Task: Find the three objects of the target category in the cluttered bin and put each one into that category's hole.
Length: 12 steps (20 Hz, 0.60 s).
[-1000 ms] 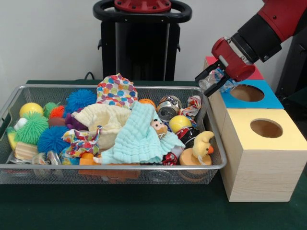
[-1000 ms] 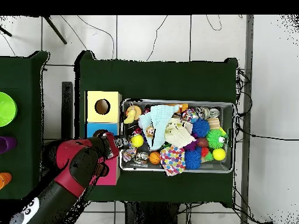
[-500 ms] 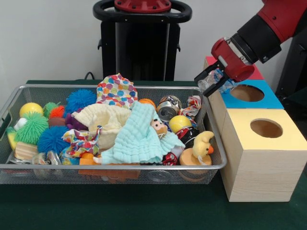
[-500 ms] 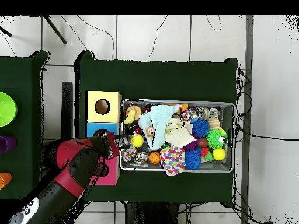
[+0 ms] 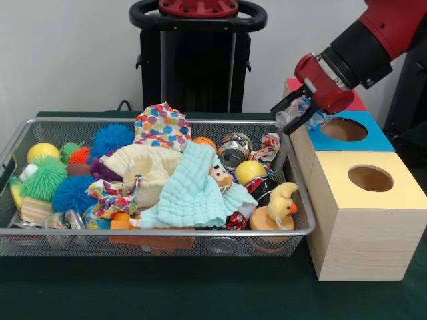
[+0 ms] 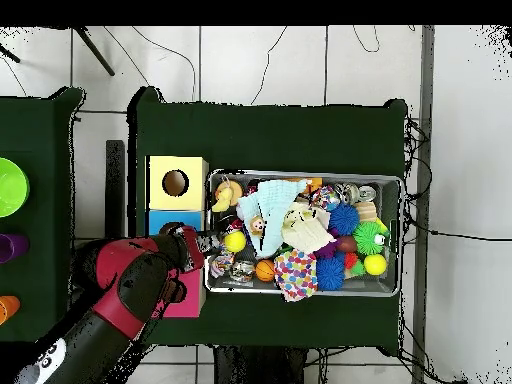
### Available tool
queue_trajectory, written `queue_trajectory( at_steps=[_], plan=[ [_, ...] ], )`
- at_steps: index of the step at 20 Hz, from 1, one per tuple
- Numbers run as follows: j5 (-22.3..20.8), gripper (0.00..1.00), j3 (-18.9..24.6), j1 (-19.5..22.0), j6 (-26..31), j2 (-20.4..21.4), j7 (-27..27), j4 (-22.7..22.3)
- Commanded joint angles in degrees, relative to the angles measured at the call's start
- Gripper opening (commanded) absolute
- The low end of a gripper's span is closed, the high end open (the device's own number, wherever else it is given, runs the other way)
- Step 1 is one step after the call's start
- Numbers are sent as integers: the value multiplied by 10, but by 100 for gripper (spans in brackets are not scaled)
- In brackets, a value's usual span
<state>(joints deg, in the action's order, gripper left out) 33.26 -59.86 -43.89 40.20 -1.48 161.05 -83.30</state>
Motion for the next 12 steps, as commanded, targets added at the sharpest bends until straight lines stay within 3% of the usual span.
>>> queue_trajectory(
  at_steps=[1,12],
  plan=[
    [25,0,46,5,75,-30,180,57],
    [26,0,43,6,93,-35,194,71]
  ],
)
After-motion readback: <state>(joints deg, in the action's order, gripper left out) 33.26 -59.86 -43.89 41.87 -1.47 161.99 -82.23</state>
